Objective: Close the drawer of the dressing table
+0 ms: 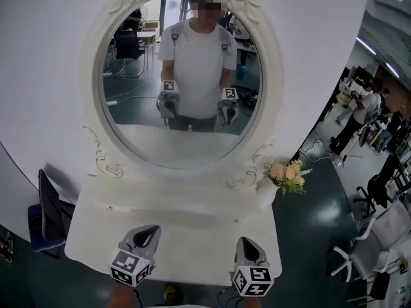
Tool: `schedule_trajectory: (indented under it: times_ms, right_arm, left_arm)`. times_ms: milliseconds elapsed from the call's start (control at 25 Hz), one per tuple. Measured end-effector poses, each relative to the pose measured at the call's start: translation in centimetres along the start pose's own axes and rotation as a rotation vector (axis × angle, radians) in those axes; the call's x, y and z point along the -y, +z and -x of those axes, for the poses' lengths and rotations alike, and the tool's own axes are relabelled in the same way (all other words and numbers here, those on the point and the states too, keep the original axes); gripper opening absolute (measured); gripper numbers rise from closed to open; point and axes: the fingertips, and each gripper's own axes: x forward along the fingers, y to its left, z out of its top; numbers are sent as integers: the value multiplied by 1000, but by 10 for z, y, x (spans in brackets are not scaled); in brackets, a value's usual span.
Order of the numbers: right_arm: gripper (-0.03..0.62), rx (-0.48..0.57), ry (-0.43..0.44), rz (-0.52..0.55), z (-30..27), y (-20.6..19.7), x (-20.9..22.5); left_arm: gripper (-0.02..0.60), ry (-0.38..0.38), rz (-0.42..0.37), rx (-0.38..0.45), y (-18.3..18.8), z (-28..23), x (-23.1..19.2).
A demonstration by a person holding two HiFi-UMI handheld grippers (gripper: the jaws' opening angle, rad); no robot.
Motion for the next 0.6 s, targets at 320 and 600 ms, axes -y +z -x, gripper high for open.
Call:
schedule_trajectory:
  times_ms: [320, 600]
  right_arm:
    - [3, 29, 20, 12, 9, 20, -22]
    - [3, 67, 26, 29, 16, 37, -34]
  left_arm:
    - [-2, 20, -32, 44, 23, 20, -14]
    - [-2, 19, -53, 94, 41, 32, -21]
